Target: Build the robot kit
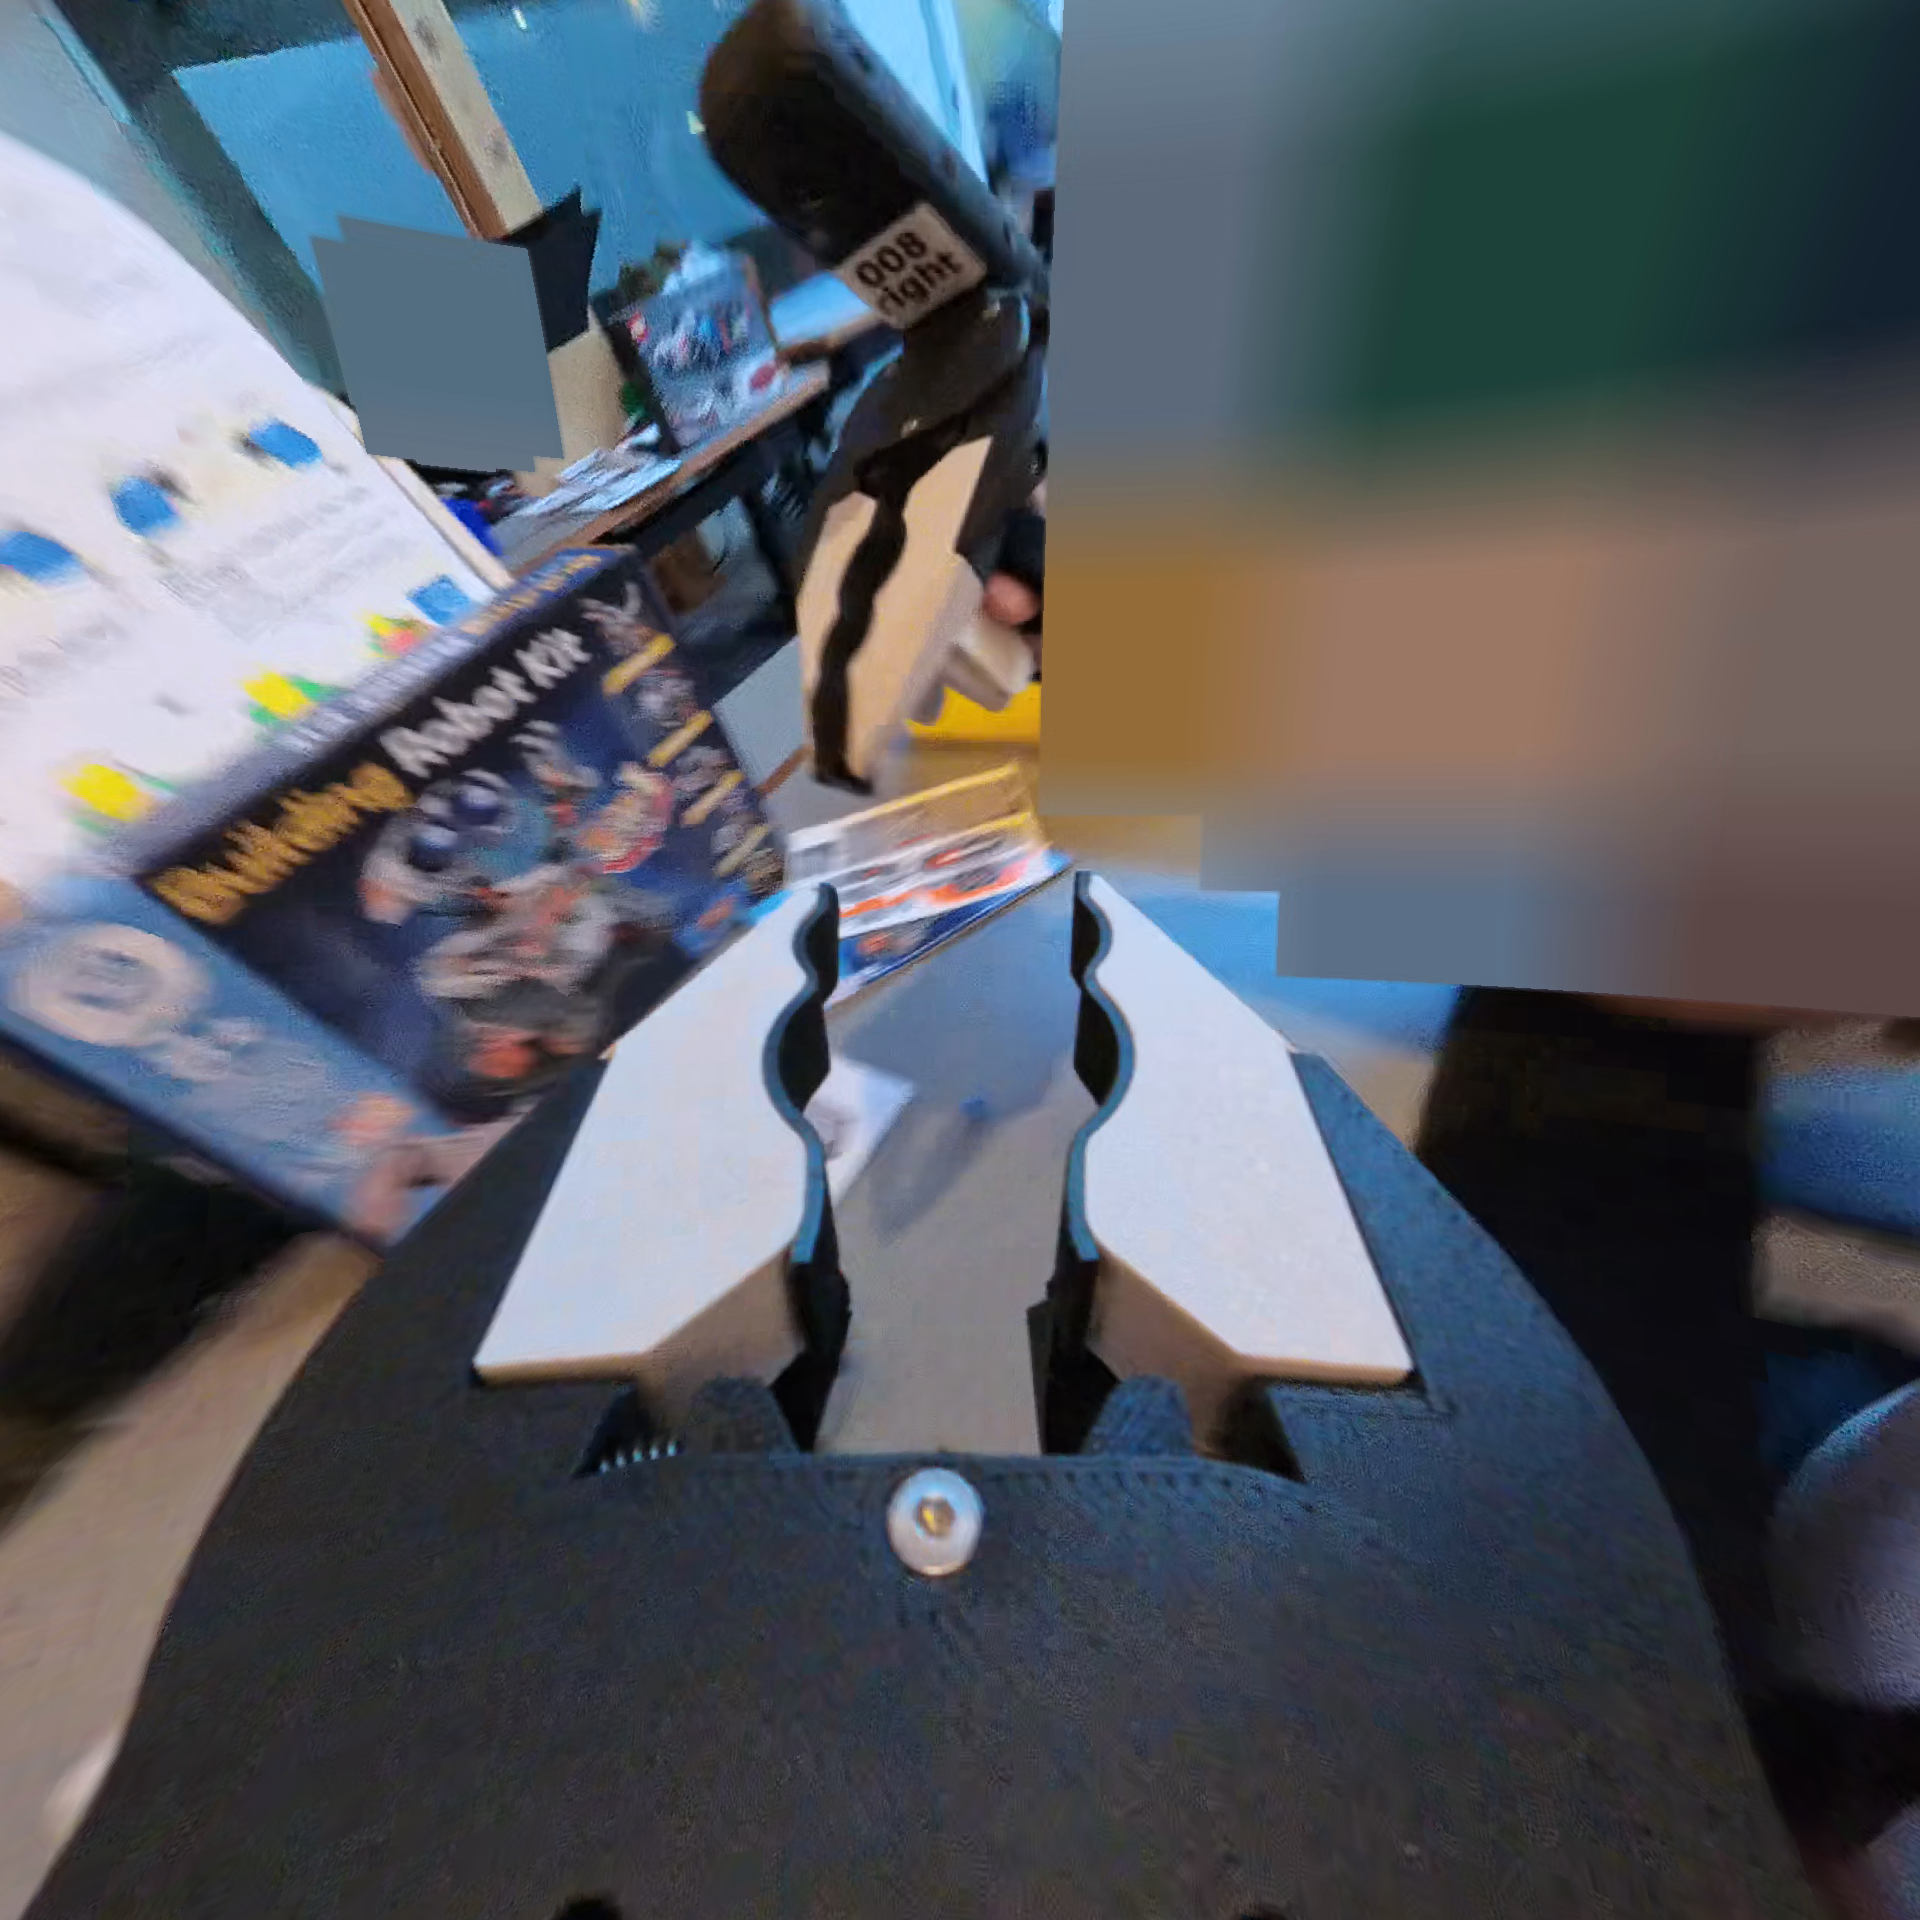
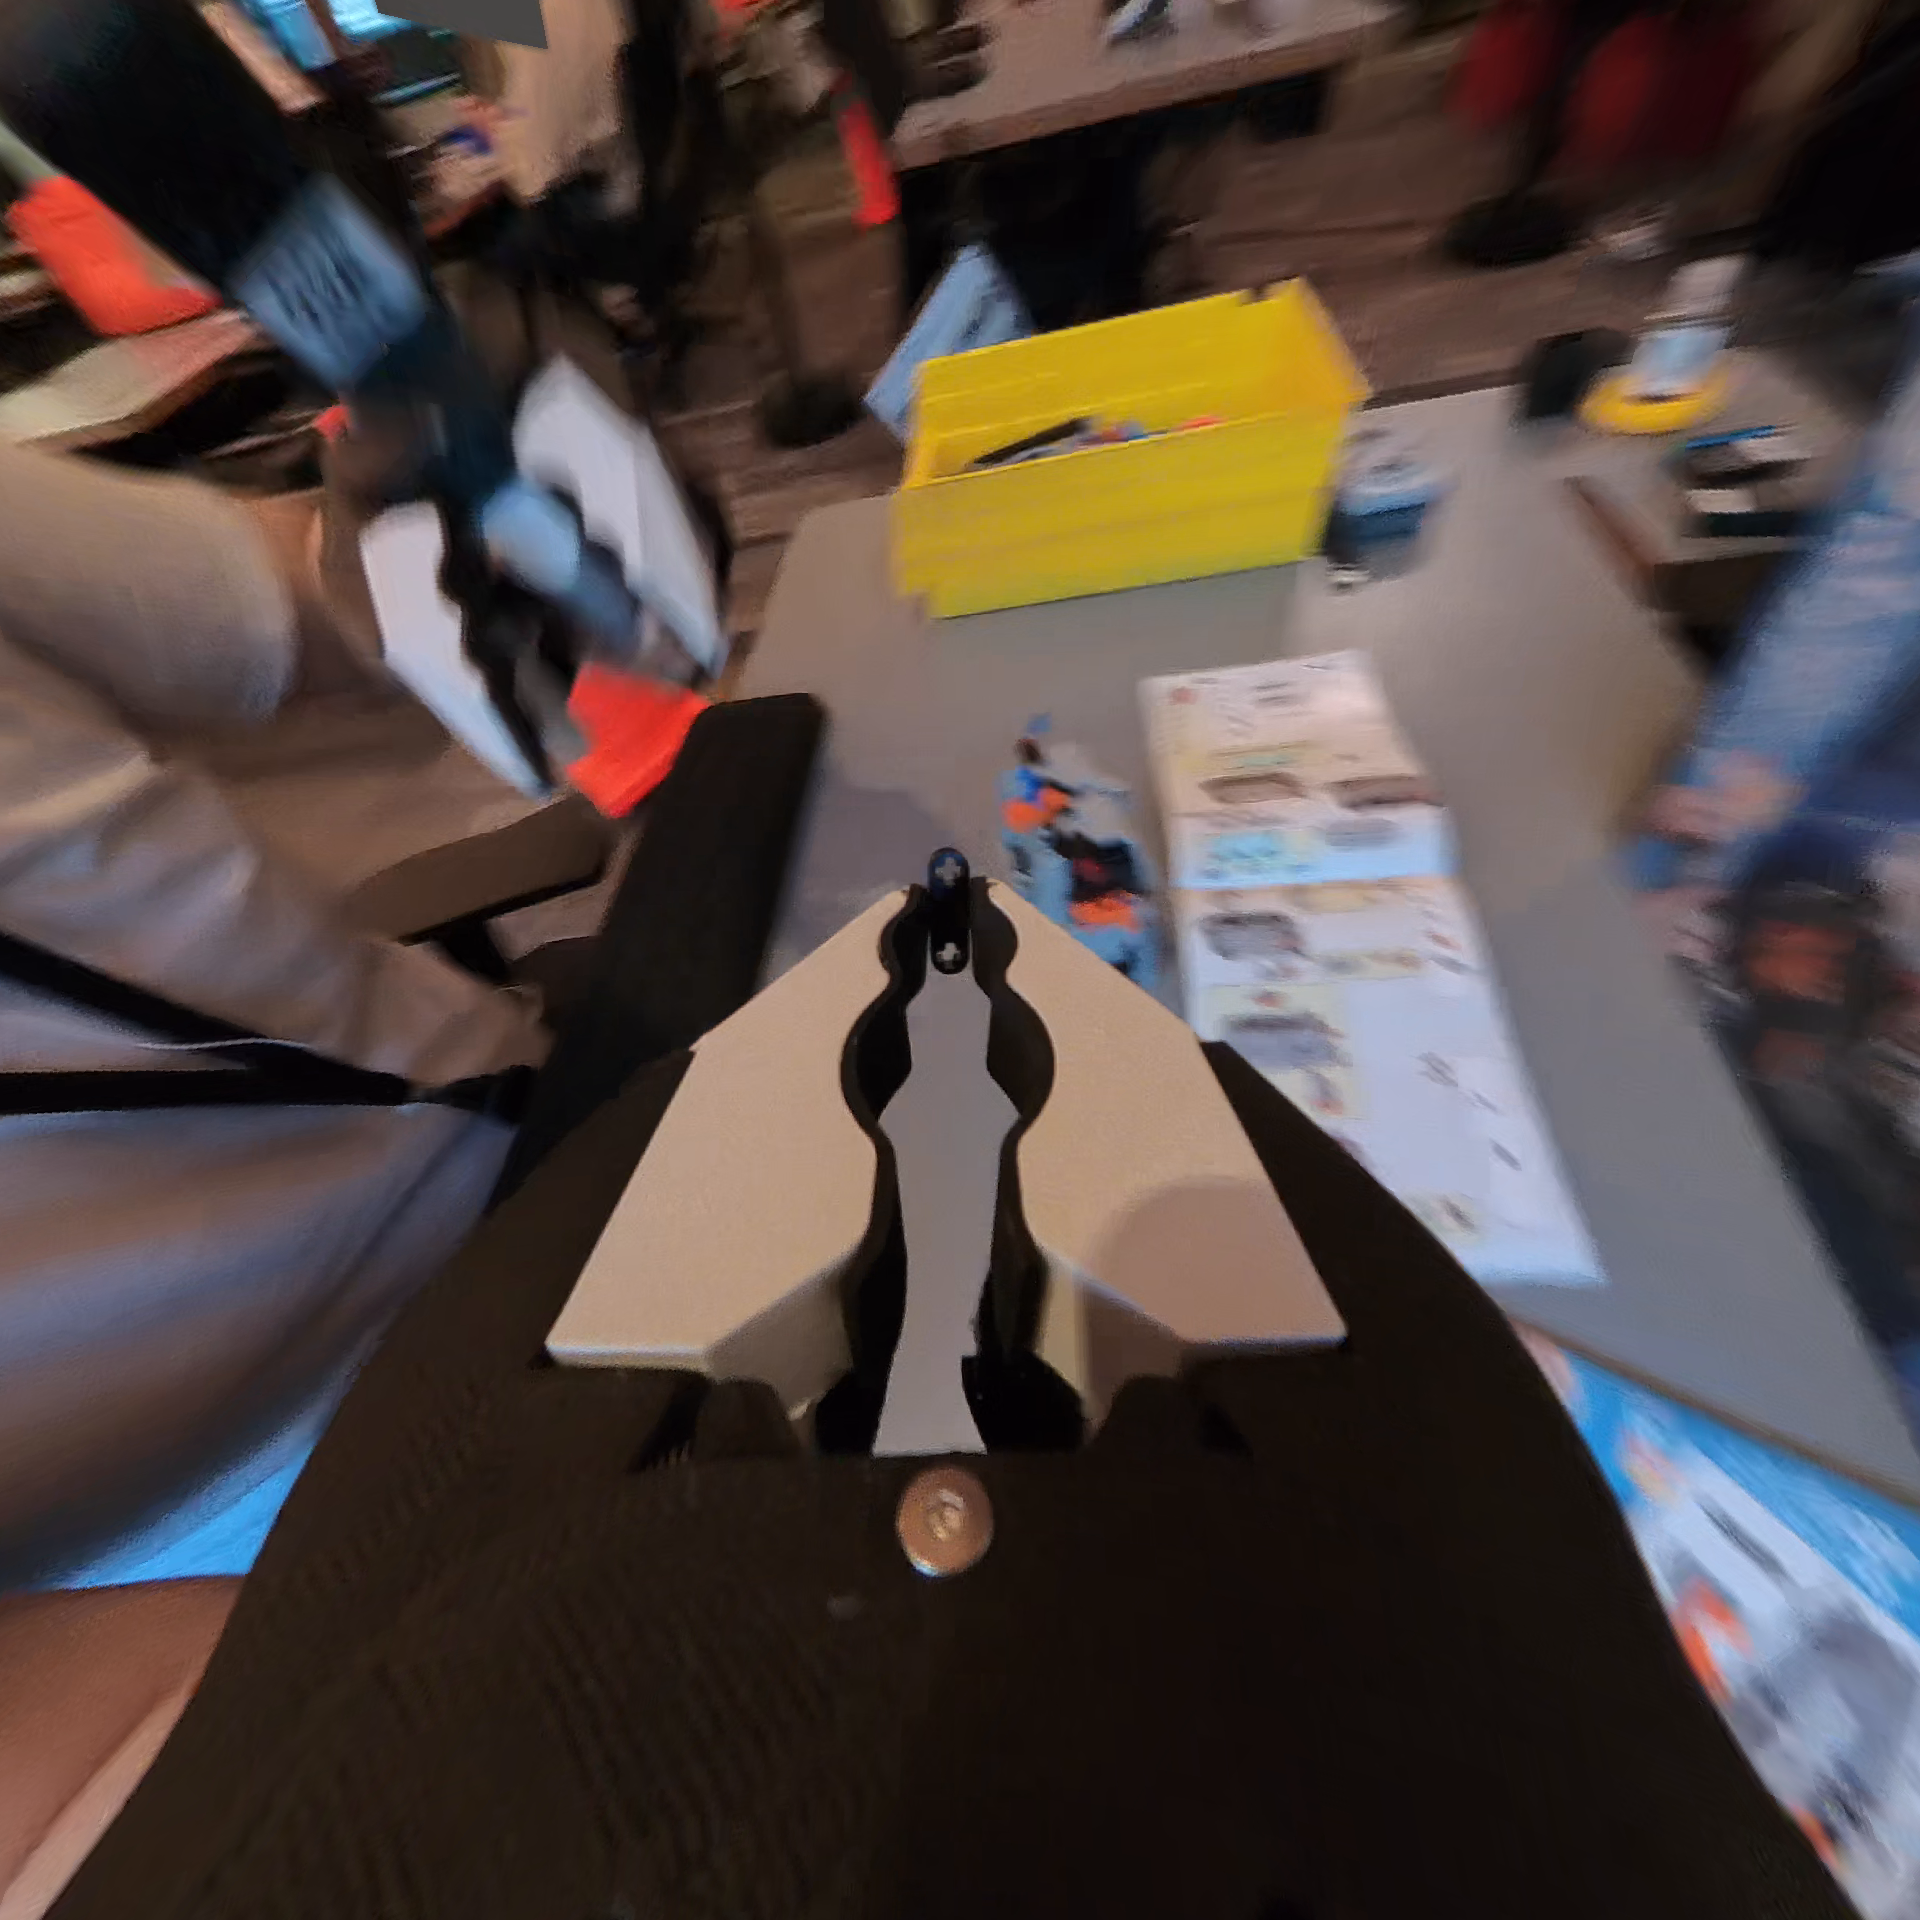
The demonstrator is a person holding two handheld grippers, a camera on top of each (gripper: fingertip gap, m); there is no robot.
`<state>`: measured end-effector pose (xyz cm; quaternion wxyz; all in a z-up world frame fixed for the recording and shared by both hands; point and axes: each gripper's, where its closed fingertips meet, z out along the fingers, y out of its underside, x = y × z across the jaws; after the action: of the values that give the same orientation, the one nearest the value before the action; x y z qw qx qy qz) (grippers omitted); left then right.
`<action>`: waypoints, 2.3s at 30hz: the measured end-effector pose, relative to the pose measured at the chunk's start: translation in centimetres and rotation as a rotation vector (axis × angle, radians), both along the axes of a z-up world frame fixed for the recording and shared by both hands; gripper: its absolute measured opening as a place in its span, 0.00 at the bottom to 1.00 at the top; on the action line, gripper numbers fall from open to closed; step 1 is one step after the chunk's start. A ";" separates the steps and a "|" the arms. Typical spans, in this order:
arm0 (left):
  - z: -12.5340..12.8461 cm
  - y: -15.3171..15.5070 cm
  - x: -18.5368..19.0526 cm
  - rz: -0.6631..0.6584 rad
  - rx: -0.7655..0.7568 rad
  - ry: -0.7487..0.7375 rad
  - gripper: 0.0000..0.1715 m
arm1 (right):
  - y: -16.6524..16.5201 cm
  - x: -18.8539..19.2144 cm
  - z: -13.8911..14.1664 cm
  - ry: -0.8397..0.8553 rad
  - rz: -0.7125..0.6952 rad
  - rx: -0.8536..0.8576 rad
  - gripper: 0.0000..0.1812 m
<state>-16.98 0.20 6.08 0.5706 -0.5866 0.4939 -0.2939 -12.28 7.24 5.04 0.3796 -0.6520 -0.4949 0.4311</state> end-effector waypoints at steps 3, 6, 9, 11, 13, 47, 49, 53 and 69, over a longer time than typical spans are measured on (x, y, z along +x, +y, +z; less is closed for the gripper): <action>-5.5 1.3 2.5 0.086 -0.171 -0.124 0.20 | 1.4 2.9 -0.6 -0.026 -0.108 0.032 0.04; -11.8 3.3 5.1 0.148 -0.246 0.023 0.18 | 1.8 4.2 -0.1 0.011 -0.152 0.038 0.04; -16.7 5.2 5.9 0.213 -0.259 0.236 0.17 | 2.0 5.2 0.5 0.043 -0.177 0.065 0.04; -19.4 6.2 6.0 0.249 -0.316 0.329 0.16 | 2.0 5.7 0.8 0.059 -0.187 0.074 0.04; -20.9 6.9 6.2 0.267 -0.358 0.357 0.14 | 2.0 6.2 1.0 0.081 -0.194 0.075 0.04; -21.6 7.4 6.6 0.235 -0.363 0.442 0.02 | 3.5 7.4 -13.0 -0.438 -0.172 -0.144 0.04; -20.1 5.6 6.2 0.199 -0.405 0.419 0.02 | 3.4 7.0 -15.5 -0.548 -0.126 -0.146 0.04; -17.5 2.2 4.1 0.132 -0.496 0.472 0.02 | 3.3 6.5 -18.2 -0.702 -0.078 -0.122 0.04; -8.2 -6.9 -3.8 -0.262 -1.058 0.574 0.02 | 3.7 5.6 -21.0 -0.822 -0.068 -0.091 0.17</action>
<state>-20.73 -6.67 -2.10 0.0056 -0.7802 0.4833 -0.3971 -6.66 10.94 -16.00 0.1352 -0.8019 -0.5640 0.1432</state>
